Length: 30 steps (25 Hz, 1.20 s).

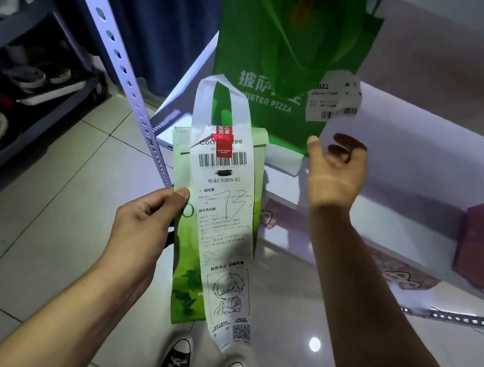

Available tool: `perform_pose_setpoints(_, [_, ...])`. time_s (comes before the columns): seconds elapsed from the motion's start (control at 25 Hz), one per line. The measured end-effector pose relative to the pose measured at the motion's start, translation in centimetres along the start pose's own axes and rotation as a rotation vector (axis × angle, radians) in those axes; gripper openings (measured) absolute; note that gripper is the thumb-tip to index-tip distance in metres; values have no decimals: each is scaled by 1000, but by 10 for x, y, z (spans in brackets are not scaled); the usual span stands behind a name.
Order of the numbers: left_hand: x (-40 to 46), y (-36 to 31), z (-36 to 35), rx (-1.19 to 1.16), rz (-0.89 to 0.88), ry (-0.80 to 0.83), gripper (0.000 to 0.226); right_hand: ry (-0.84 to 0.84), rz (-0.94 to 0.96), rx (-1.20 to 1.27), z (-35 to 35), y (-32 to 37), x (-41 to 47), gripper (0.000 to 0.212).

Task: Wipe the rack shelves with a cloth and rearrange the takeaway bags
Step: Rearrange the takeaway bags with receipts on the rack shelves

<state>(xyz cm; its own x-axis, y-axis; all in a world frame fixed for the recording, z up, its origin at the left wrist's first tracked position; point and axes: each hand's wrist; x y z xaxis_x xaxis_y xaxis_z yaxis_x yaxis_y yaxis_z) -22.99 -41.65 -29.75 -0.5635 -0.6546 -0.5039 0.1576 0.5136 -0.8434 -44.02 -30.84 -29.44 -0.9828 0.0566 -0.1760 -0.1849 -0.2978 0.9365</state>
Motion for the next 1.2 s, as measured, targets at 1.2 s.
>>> perform_pose_setpoints(1.2, [5, -2, -66, 10, 57, 65, 19, -338, 54, -27, 123, -77, -8, 30])
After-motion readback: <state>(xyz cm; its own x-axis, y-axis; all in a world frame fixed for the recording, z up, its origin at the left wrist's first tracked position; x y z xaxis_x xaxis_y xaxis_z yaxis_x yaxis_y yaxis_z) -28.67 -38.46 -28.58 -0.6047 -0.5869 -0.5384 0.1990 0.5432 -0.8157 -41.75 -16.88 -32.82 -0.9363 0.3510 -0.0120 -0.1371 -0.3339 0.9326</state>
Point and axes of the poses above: each hand's wrist, its own x-axis towards the middle knuckle, its own z-axis out of the back of the hand, y = z × x, and after that the axes turned 6 degrees about -x, right-handed
